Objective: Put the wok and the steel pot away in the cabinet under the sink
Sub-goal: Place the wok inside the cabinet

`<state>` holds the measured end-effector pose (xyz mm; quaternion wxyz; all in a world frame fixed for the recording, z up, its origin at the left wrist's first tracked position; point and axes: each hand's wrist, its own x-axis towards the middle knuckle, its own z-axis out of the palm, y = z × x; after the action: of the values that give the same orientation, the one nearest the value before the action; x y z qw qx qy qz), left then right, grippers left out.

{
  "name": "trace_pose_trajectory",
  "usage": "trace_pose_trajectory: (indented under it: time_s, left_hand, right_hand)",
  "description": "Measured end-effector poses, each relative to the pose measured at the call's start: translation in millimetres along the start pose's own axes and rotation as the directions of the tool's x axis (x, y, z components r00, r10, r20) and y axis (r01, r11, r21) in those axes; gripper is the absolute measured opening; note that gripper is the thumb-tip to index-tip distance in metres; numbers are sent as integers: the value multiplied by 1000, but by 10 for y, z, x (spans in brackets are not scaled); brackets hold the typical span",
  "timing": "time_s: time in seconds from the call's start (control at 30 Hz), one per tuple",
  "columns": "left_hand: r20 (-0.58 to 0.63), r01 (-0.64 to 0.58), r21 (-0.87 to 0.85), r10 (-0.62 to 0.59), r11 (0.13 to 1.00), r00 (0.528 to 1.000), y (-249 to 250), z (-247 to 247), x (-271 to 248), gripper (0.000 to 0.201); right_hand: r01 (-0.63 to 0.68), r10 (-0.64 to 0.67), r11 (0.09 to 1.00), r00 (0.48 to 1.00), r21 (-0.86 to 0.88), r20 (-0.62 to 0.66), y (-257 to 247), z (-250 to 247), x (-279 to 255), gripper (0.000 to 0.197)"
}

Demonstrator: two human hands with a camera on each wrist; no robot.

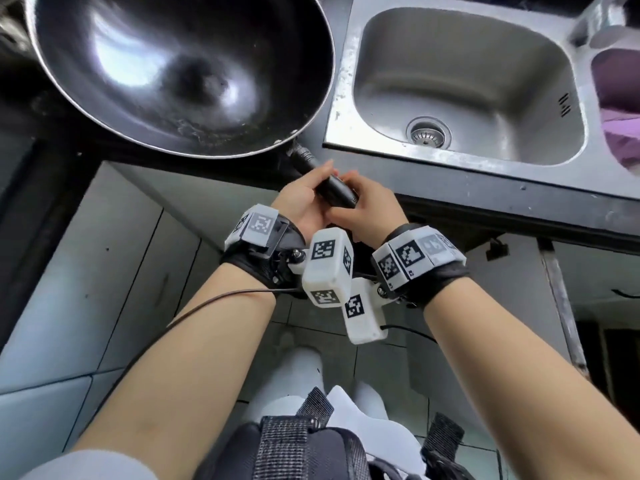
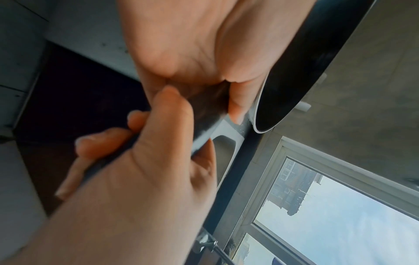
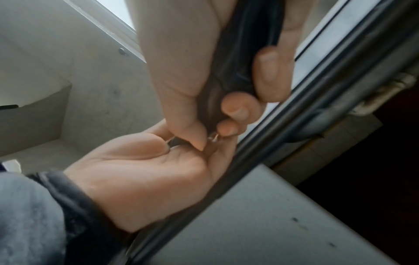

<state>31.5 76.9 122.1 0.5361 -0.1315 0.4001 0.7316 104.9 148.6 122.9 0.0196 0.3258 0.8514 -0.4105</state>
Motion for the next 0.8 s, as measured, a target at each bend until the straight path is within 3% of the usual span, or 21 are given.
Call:
trace_pose_trajectory:
  time_s: [0.3, 0.57, 0.67, 0.8]
  left_hand:
    - [-52, -103, -70, 100, 992, 994, -1482, 5, -720, 24]
    - [-163, -176, -170, 149, 970, 975, -2271, -149, -1026, 25]
    - [-202, -121, -169, 86, 978, 976, -2505, -201, -1023, 26]
    - [-211, 107, -105, -127, 989, 969, -2744, -297, -872, 30]
  right_hand:
    - [148, -147, 989, 984, -6, 98, 914, -115, -1244, 45]
    - [212, -176, 975, 922, -69, 345, 1317, -193, -1687, 32]
    - [157, -87, 979, 901, -132, 425, 1458, -192, -1753, 28]
    - [2, 105, 979, 852, -204, 513, 1704, -119, -1750, 10]
